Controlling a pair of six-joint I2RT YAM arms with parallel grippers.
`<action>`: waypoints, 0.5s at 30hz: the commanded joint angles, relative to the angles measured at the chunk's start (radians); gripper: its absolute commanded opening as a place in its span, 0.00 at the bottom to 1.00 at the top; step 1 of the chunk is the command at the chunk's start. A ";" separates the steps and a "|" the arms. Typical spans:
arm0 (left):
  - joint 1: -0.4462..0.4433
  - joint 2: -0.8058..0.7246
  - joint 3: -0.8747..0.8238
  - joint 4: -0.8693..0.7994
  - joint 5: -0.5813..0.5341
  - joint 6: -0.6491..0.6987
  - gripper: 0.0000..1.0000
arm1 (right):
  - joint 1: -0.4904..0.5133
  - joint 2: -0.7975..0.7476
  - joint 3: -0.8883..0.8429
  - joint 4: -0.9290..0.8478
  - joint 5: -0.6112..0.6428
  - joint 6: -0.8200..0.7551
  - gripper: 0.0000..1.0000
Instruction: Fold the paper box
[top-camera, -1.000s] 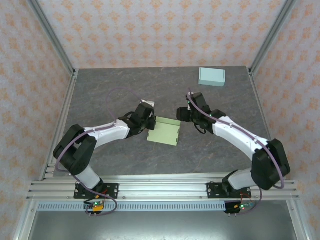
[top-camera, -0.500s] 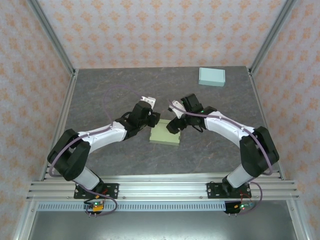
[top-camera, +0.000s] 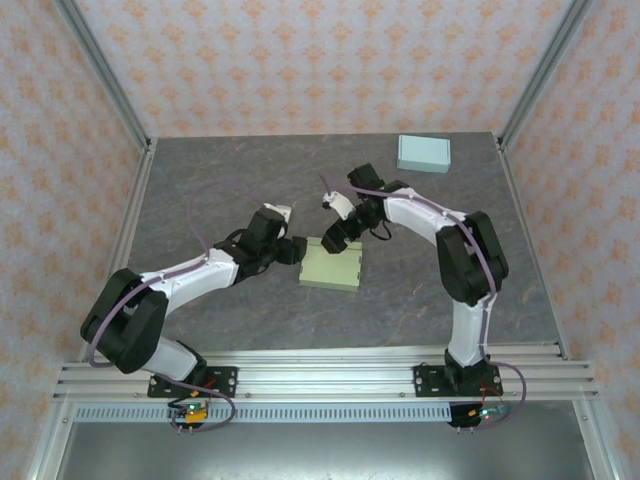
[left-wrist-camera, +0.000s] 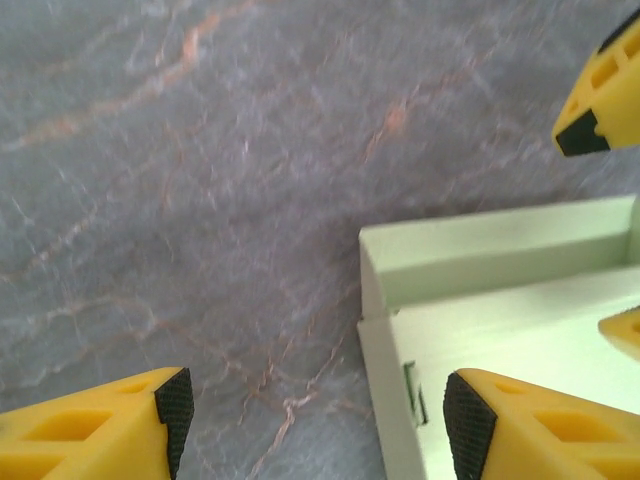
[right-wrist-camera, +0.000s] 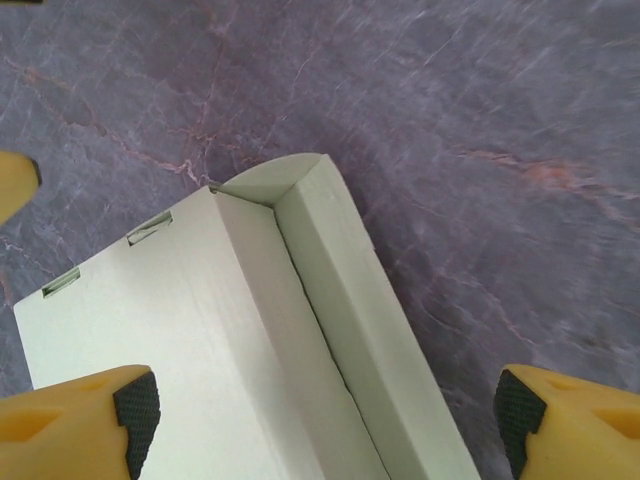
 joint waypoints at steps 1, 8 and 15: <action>-0.001 0.040 -0.032 -0.008 0.035 0.005 0.69 | 0.004 0.068 0.076 -0.149 -0.020 -0.042 0.88; -0.004 0.078 -0.039 0.028 0.031 0.022 0.70 | 0.005 0.155 0.167 -0.226 0.015 -0.037 0.88; -0.005 0.149 -0.034 0.025 -0.016 -0.002 0.69 | 0.014 0.219 0.244 -0.336 0.002 -0.064 0.81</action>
